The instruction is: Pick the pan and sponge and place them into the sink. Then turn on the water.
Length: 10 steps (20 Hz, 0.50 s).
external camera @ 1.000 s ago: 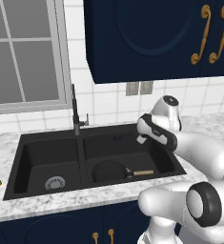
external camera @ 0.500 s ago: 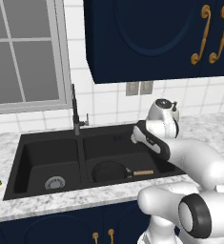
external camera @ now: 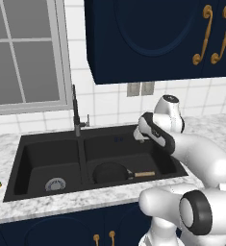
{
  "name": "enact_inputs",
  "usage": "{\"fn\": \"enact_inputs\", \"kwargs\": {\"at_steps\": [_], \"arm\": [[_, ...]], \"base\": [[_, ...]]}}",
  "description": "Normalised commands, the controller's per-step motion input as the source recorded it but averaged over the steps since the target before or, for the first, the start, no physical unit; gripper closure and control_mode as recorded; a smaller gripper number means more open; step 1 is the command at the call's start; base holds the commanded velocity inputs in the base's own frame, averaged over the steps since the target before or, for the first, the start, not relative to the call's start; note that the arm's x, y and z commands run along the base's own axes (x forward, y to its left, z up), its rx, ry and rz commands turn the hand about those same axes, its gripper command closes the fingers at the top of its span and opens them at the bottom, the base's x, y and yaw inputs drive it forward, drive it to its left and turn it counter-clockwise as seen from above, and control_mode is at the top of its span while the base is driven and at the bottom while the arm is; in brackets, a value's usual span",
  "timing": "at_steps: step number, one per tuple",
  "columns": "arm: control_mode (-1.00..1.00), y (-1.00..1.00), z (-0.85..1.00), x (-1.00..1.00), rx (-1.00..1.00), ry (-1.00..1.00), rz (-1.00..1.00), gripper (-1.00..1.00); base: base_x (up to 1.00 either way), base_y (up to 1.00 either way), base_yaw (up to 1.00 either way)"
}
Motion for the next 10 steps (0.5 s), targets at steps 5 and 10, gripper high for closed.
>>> {"fn": "enact_inputs", "kwargs": {"at_steps": [5, 10], "arm": [[-1.00, 0.00, 0.00, -0.19, 0.00, 0.00, 0.00, -1.00], [-1.00, 0.00, -0.05, -0.53, 0.00, -0.02, 0.00, -1.00]], "base": [[0.00, 0.00, 0.00], [0.00, 0.00, 0.00]]}}
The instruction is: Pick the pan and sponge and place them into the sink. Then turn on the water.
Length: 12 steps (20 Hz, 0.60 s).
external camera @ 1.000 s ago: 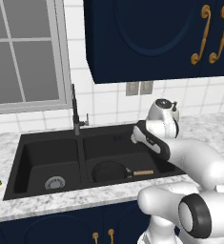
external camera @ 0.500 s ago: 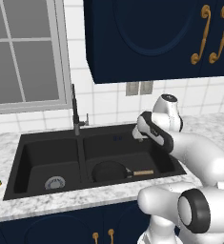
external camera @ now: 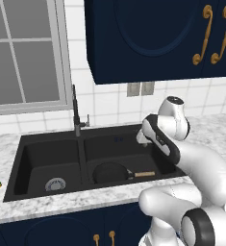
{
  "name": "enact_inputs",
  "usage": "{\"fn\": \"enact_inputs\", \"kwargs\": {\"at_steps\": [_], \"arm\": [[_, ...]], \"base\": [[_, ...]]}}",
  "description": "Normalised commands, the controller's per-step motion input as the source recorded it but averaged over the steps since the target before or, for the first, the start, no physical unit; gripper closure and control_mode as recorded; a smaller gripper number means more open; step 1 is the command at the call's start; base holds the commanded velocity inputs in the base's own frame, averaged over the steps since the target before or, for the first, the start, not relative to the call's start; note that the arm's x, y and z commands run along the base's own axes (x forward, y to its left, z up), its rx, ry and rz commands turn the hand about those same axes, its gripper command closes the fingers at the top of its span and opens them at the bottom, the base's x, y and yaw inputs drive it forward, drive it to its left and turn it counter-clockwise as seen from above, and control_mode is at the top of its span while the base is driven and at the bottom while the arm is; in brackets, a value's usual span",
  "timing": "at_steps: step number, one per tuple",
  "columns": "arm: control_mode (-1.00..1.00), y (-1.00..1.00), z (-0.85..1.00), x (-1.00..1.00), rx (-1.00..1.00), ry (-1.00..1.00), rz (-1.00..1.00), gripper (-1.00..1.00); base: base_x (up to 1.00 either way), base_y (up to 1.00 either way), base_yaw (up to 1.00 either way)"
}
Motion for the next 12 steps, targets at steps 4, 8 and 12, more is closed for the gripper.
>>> {"fn": "enact_inputs", "kwargs": {"at_steps": [4, 8, 12], "arm": [[-1.00, 0.00, 0.00, -0.69, 0.00, -0.10, 0.00, -1.00], [-1.00, 0.02, -0.02, -0.31, 0.00, -0.12, 0.00, -1.00], [-1.00, 0.00, 0.00, 0.23, 0.00, 0.00, 0.00, -1.00]], "base": [[0.00, 0.00, 0.00], [0.00, 0.00, 0.00], [0.00, 0.00, 0.00]]}}
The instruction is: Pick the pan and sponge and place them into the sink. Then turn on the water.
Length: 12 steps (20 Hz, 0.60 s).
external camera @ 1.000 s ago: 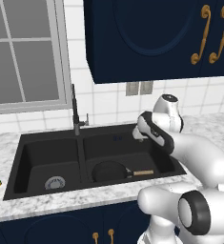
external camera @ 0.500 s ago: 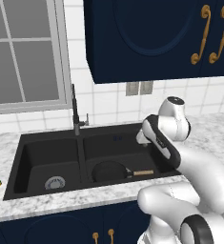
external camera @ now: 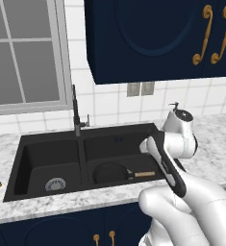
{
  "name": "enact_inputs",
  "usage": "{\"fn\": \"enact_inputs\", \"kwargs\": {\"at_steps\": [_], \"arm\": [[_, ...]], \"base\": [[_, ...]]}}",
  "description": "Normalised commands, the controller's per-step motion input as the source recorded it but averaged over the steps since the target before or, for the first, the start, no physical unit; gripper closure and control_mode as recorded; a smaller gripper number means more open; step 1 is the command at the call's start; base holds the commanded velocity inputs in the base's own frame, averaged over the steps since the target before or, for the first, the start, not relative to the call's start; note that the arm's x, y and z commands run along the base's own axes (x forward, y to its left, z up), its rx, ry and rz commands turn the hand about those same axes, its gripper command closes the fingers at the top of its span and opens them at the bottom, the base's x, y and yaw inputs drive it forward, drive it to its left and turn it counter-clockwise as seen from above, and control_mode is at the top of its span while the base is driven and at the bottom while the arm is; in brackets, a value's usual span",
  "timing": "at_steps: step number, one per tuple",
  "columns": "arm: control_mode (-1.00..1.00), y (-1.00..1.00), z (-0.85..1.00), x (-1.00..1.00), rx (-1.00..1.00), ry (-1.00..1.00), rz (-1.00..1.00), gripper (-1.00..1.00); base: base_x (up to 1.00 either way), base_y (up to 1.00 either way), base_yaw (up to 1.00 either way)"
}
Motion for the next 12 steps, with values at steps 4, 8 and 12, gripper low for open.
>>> {"fn": "enact_inputs", "kwargs": {"at_steps": [4, 8, 12], "arm": [[-1.00, 0.00, 0.00, 0.11, 0.01, 0.00, 0.00, -1.00], [-1.00, 0.00, 0.00, 0.06, 0.00, 0.00, 0.00, -1.00], [1.00, 0.00, 0.00, -0.05, 0.00, 0.00, 0.00, -1.00]], "base": [[0.00, 0.00, 0.00], [0.00, 0.00, 0.00], [-0.09, 0.00, 0.00]]}}
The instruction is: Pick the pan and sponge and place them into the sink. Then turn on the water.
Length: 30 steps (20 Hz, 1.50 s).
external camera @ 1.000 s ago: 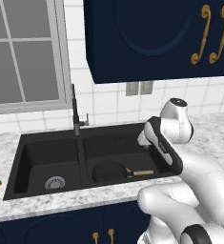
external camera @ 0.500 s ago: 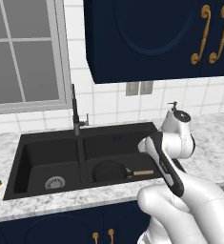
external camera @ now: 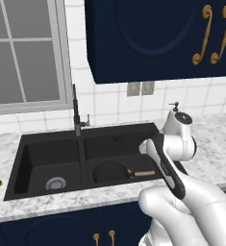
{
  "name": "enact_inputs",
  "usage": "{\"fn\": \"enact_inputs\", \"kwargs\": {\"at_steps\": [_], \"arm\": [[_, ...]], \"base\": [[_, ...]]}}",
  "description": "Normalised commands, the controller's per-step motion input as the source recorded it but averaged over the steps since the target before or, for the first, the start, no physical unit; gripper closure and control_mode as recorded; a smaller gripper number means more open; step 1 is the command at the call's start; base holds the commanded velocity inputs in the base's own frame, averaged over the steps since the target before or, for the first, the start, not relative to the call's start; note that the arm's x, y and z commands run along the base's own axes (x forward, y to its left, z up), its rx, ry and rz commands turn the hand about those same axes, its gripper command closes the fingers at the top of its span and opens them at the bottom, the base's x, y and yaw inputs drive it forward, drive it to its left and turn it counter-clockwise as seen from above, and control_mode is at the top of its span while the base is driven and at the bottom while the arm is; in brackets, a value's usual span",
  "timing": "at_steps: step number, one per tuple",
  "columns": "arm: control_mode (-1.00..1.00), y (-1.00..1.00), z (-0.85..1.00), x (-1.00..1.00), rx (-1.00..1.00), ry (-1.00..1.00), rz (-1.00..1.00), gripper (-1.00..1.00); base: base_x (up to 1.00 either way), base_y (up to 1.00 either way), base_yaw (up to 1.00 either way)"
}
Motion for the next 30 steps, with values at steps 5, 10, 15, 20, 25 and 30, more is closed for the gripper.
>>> {"fn": "enact_inputs", "kwargs": {"at_steps": [5, 10, 15, 20, 25, 30], "arm": [[1.00, 0.00, 0.00, 0.00, 0.00, 0.00, 0.00, -1.00], [1.00, 0.00, 0.00, 0.00, 0.00, 0.00, 0.00, -1.00], [1.00, 0.00, 0.00, 0.00, 0.00, 0.00, 0.00, -1.00], [1.00, 0.00, 0.00, 0.00, 0.00, 0.00, 0.00, -1.00], [1.00, 0.00, 0.00, 0.00, 0.00, 0.00, 0.00, -1.00], [1.00, 0.00, 0.00, 0.00, 0.00, 0.00, 0.00, -1.00]], "base": [[-0.46, 0.00, 0.00], [-0.27, 0.10, 0.00], [-0.01, 0.54, 0.00], [0.00, 0.65, 0.00], [0.01, 0.29, 0.00], [0.44, 0.16, 0.00]]}}
